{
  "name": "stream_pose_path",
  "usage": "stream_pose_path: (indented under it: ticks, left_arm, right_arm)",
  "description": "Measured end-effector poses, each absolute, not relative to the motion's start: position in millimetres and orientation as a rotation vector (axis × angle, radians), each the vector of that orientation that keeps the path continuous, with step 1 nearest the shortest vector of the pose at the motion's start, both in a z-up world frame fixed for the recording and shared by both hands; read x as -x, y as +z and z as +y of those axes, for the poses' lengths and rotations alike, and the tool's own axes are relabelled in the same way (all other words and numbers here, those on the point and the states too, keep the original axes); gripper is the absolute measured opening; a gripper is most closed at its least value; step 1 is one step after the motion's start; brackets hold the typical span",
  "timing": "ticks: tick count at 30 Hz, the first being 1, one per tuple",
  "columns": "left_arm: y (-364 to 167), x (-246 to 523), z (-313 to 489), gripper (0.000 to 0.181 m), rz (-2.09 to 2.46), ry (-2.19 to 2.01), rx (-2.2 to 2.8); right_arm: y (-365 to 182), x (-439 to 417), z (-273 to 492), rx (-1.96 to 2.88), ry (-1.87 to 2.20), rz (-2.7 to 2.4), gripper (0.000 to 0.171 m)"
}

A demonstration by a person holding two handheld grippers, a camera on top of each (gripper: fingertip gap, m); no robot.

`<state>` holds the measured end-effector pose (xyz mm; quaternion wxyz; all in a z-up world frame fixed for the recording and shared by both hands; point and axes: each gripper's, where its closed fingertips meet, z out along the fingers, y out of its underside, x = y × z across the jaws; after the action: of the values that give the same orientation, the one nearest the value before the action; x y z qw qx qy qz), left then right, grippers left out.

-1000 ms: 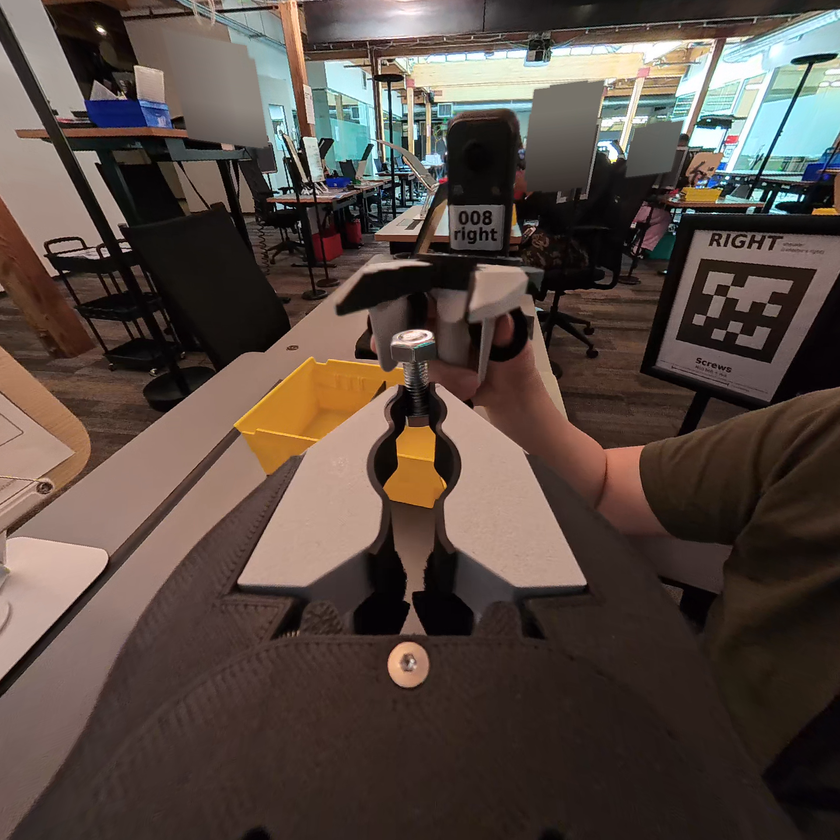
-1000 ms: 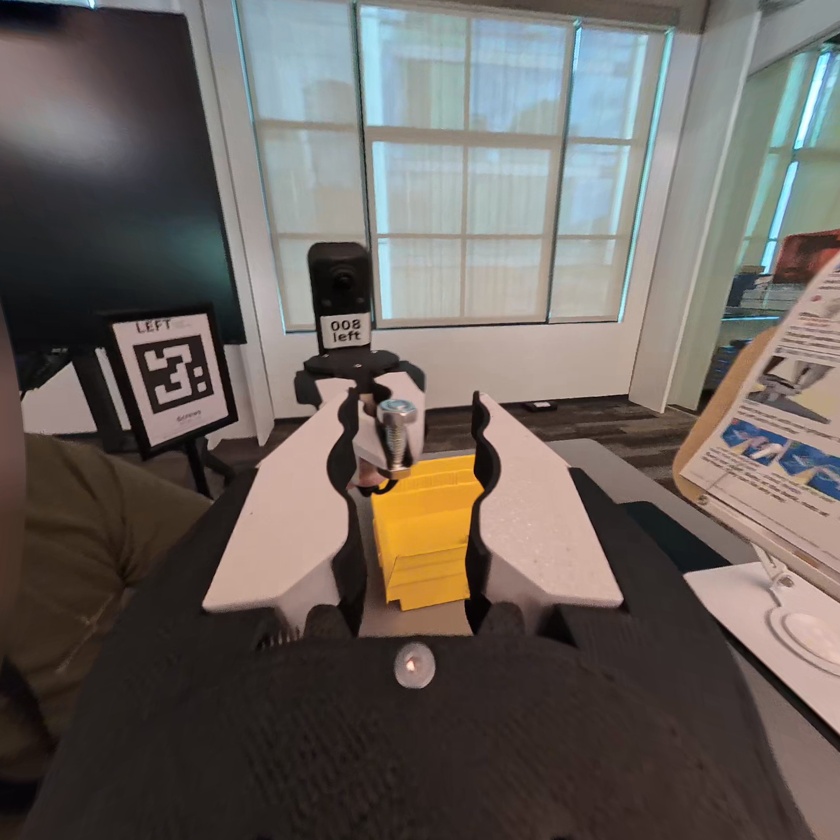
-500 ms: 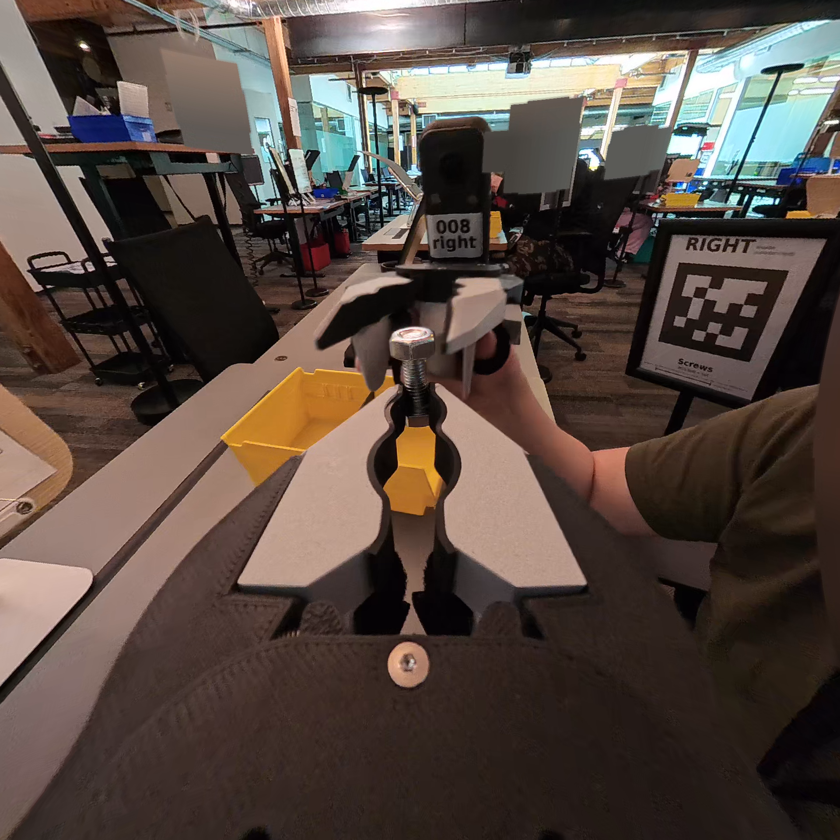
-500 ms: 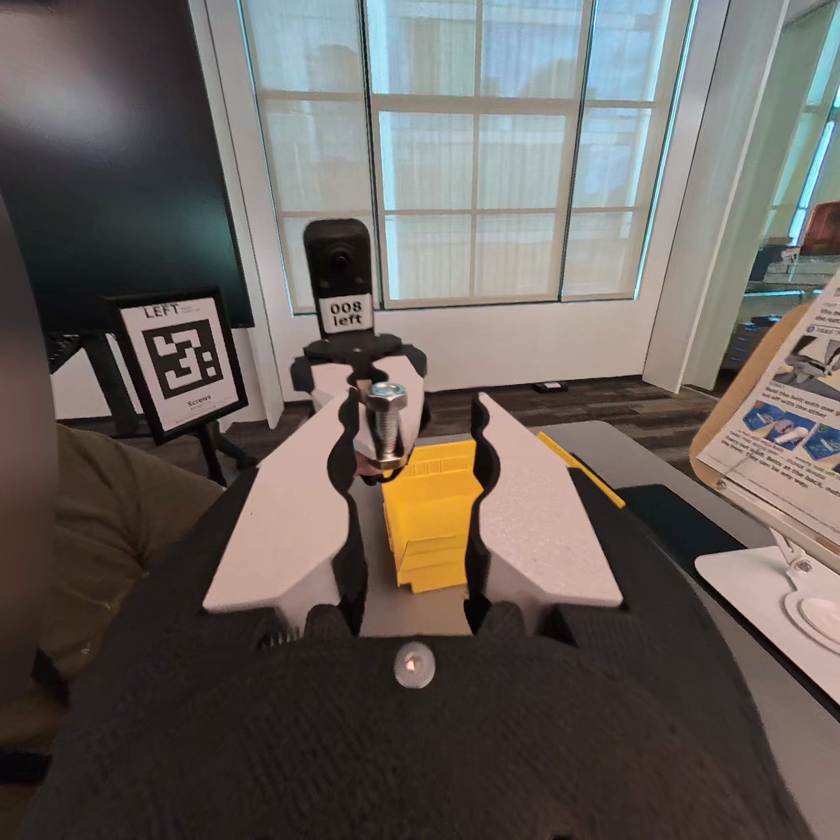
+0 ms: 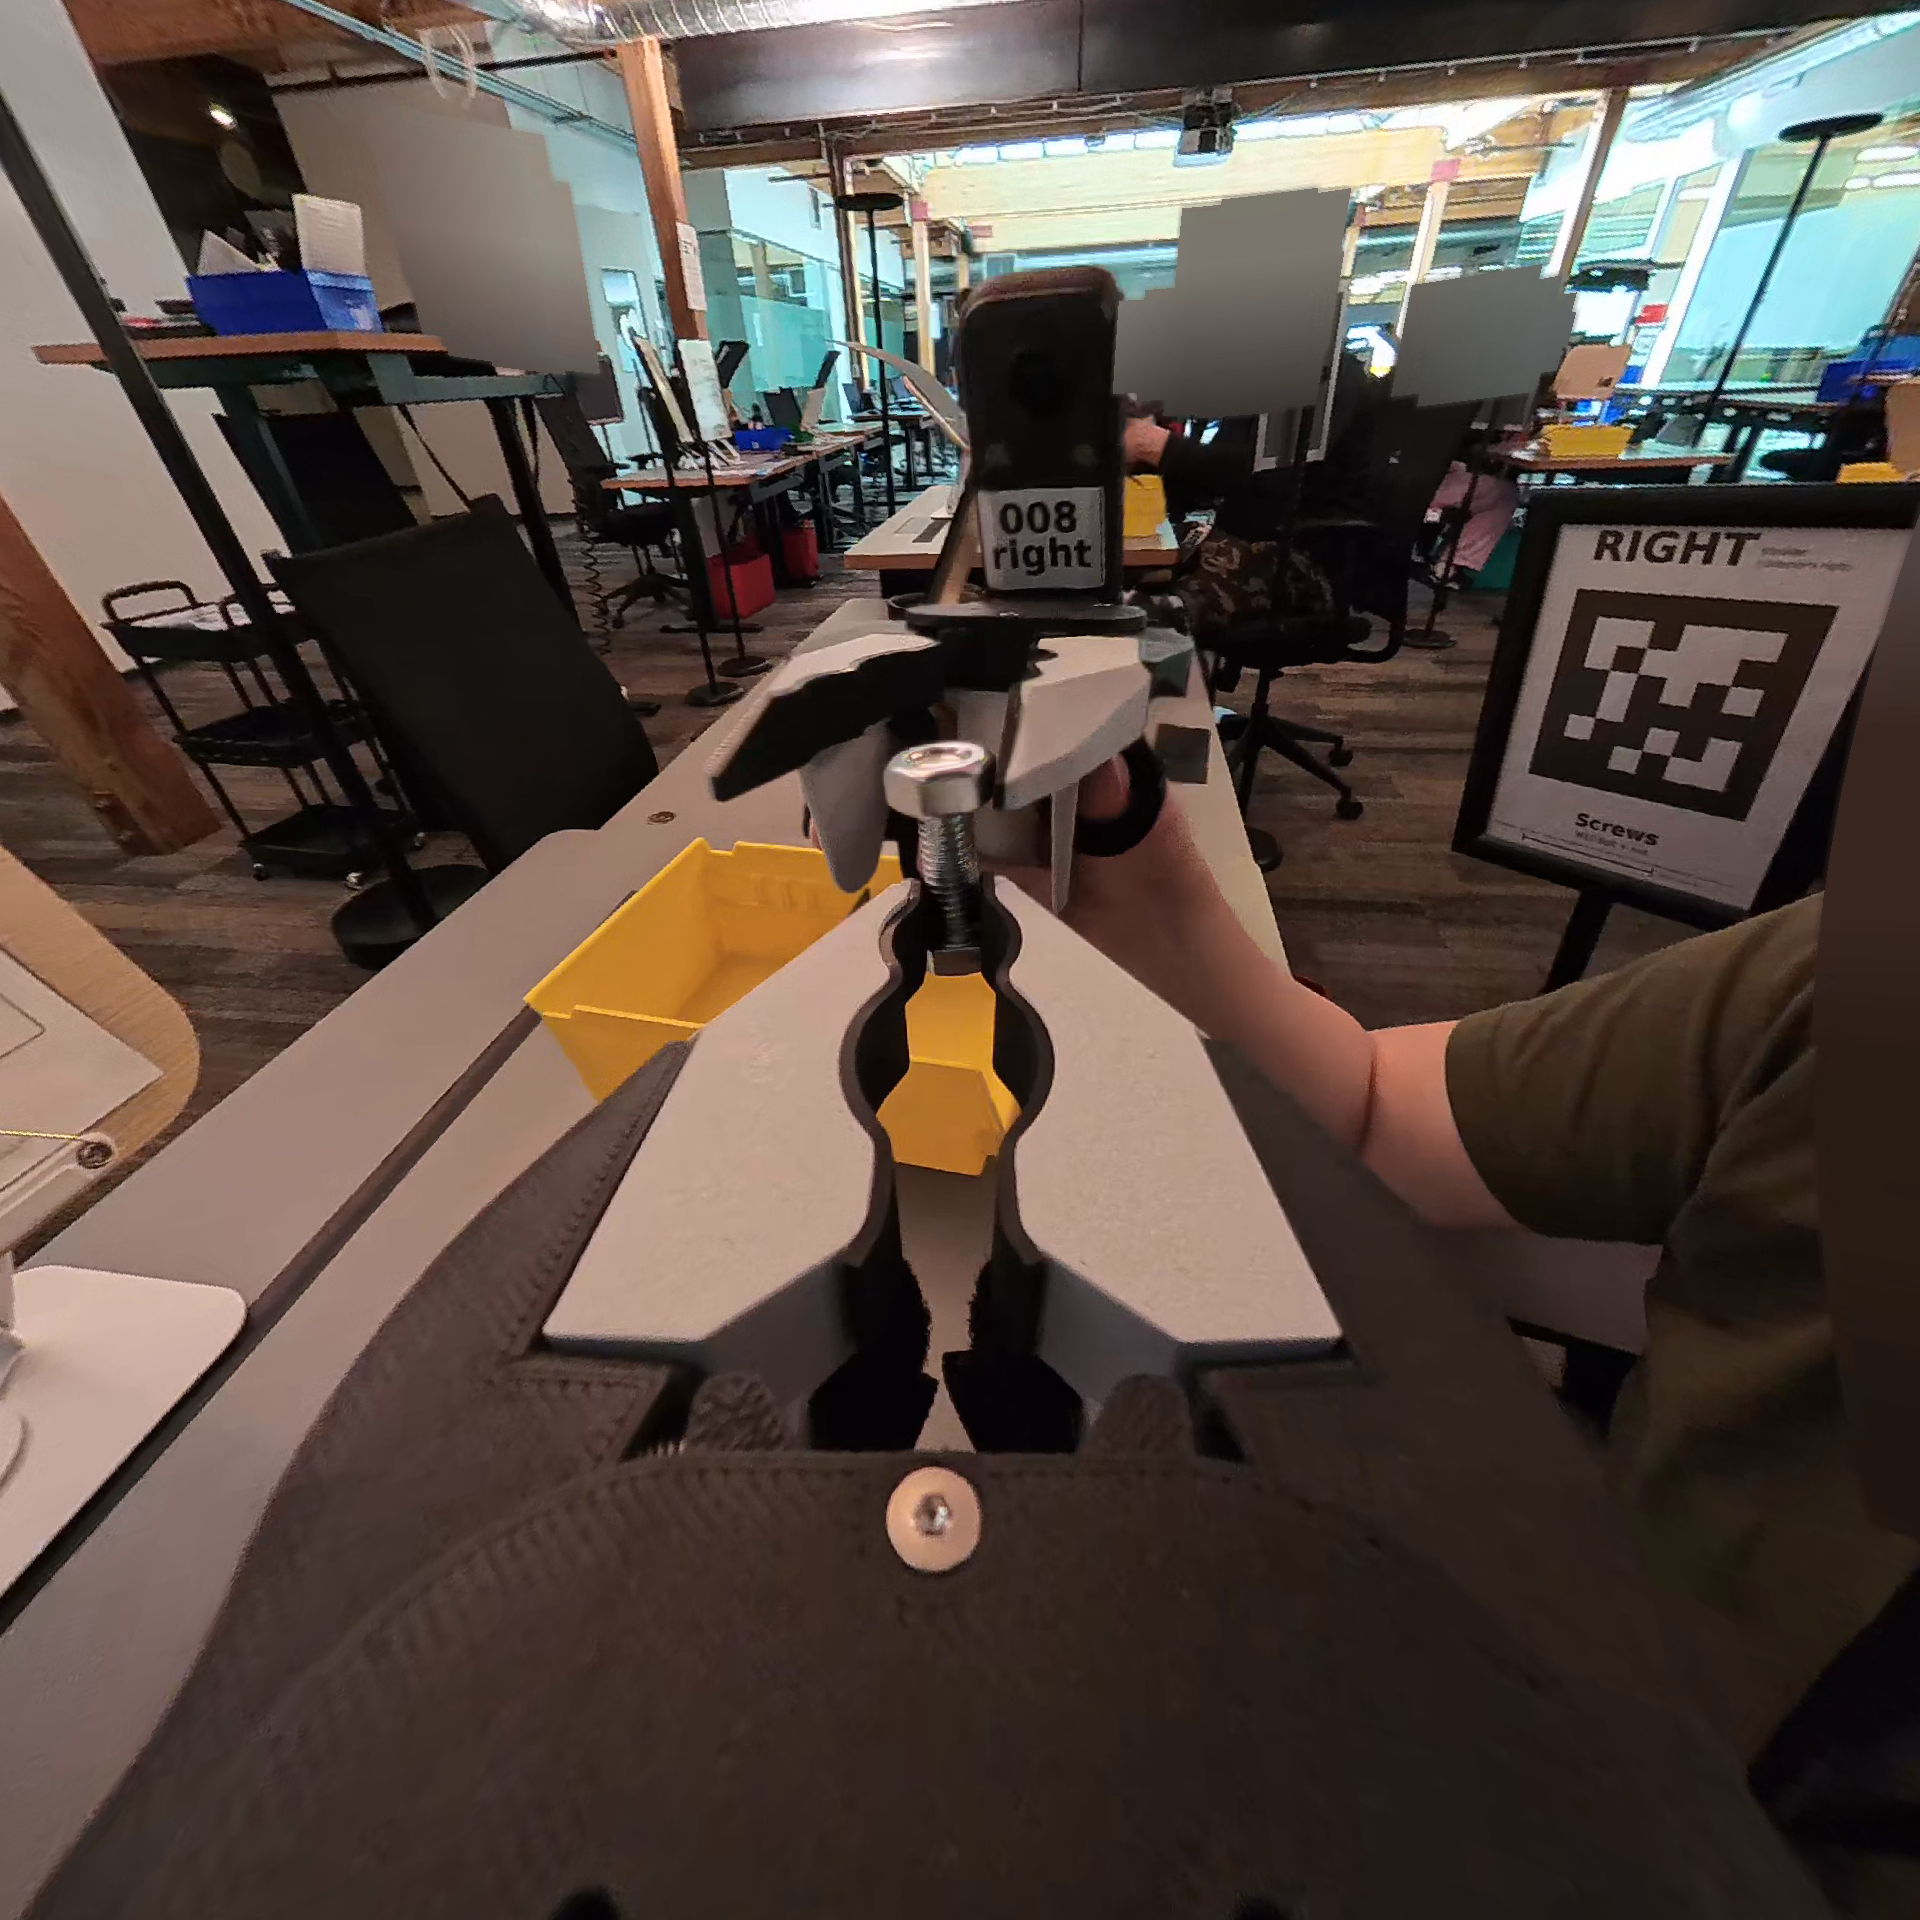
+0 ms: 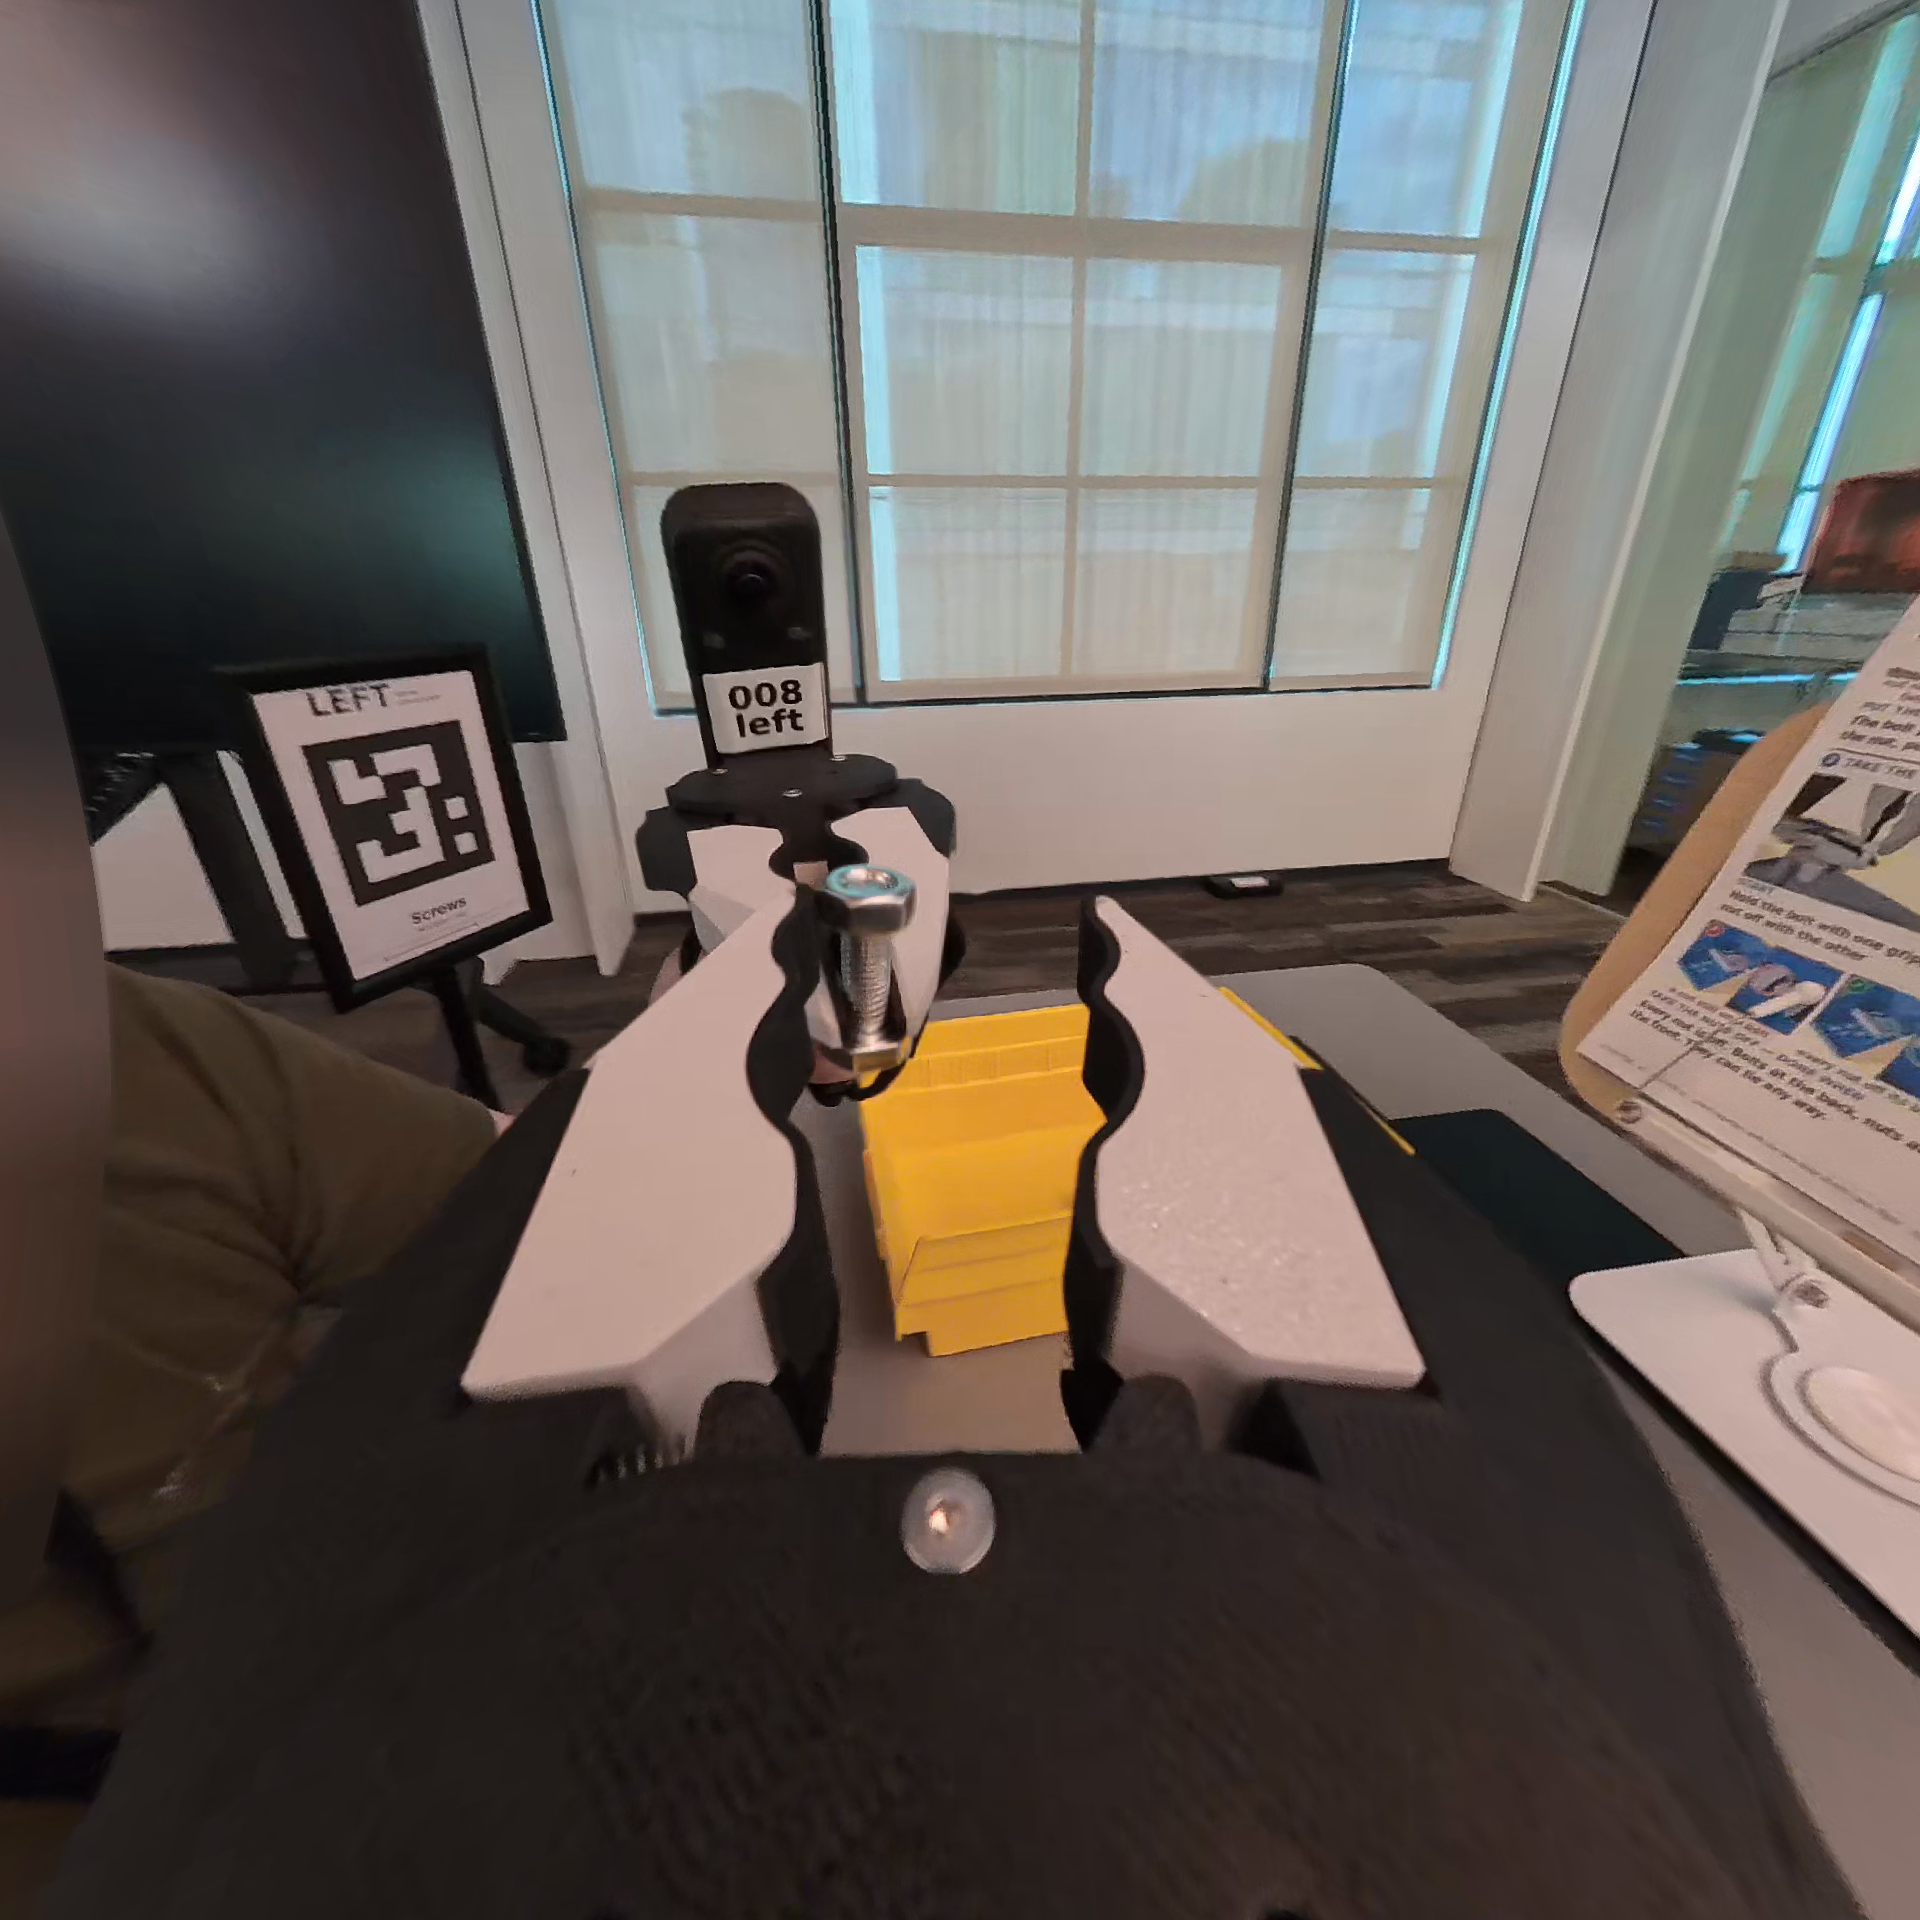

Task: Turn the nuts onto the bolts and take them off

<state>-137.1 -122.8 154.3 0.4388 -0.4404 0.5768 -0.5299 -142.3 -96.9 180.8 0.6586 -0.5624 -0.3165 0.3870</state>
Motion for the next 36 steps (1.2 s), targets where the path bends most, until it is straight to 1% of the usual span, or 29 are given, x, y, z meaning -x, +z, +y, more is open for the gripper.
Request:
stream_pose_path:
  ticks: [3,5,8,12,15,16,18,23,26,27,29,32,36]
  left_arm:
    - [159,142,-122,0.007,1.419,-1.318,1.081]
    - [161,144,-121,0.007,1.414,-1.332,1.087]
    - [157,141,-119,0.007,1.419,-1.317,1.097]
    - [154,136,-125,0.007,1.445,-1.328,1.095]
    - [156,138,-119,0.007,1.417,-1.295,1.097]
    - [158,140,-119,0.007,1.416,-1.310,1.093]
    - [160,143,-119,0.007,1.418,-1.346,1.095]
    - [155,138,-114,0.007,1.410,-1.312,1.117]
    - [154,136,-114,0.007,1.410,-1.312,1.121]
    - [154,136,-114,0.007,1.410,-1.307,1.121]
    - [154,136,-115,0.007,1.415,-1.307,1.118]
    - [154,137,-117,0.007,1.419,-1.309,1.112]
    - [154,139,-132,0.007,1.487,-1.400,1.074]
  right_arm:
    - [183,122,-92,1.291,0.931,-0.658,0.044]
    - [185,116,-91,1.285,0.918,-0.645,0.045]
    - [188,134,-104,1.250,0.936,-0.702,0.046]
    - [179,147,-97,1.277,0.908,-0.726,0.048]
    - [180,133,-93,1.283,0.979,-0.689,0.047]
    - [180,125,-87,1.295,0.965,-0.650,0.043]
    - [177,114,-78,1.324,0.907,-0.605,0.044]
    - [193,136,-104,1.202,0.989,-0.676,0.045]
    - [185,148,-104,1.248,0.918,-0.723,0.045]
    - [183,149,-101,1.258,0.885,-0.723,0.043]
    - [183,149,-100,1.255,0.856,-0.720,0.035]
    - [183,151,-105,1.233,0.886,-0.752,0.015]
    - [183,155,-121,1.164,0.992,-0.862,0.015]
